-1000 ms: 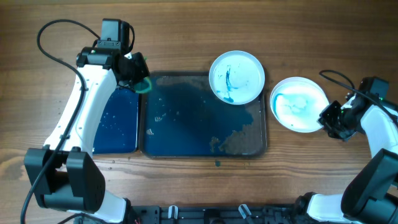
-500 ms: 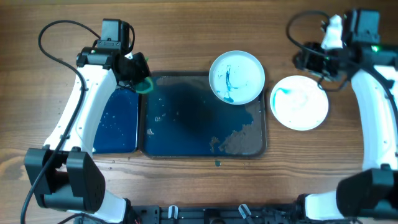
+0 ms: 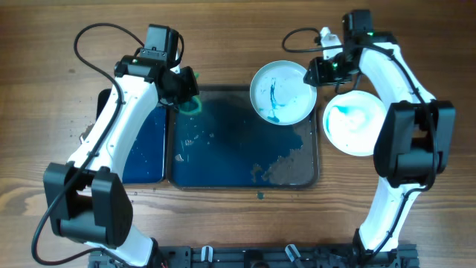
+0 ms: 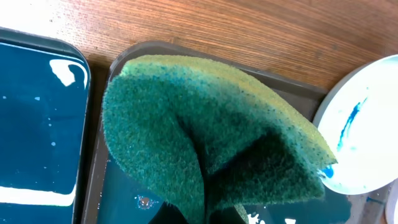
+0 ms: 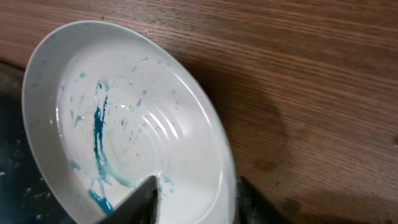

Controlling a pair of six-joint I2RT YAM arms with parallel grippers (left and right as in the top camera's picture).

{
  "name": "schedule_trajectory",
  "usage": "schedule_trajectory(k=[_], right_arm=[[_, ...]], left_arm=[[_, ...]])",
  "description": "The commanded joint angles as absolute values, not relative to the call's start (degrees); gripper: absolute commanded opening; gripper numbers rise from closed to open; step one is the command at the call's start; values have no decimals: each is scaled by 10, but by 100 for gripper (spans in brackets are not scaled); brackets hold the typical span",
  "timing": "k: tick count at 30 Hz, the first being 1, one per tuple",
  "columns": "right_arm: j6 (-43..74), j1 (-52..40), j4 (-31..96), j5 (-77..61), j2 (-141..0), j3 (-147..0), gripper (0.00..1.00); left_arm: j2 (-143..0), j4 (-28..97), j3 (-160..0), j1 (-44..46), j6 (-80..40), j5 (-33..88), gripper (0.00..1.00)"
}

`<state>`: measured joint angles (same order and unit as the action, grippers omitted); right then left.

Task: Clean dirty plates on tray and stack at the side
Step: 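Move the right gripper to the remaining upper plate and grip it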

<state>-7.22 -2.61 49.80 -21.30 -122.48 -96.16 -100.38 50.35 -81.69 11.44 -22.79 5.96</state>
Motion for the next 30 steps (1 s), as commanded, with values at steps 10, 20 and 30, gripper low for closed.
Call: schedule_trajectory(k=[10, 20, 30], right_arm=[[-60, -39, 451, -139, -1236, -941, 31], [-59, -40, 435, -154, -1236, -891, 12], [36, -66, 551, -221, -1220, -963, 4]], left_arm=[[-1011, 500, -818, 115, -243, 68, 4], [-1011, 500, -818, 115, -243, 68, 4], [-1011, 500, -818, 115, -243, 68, 4]])
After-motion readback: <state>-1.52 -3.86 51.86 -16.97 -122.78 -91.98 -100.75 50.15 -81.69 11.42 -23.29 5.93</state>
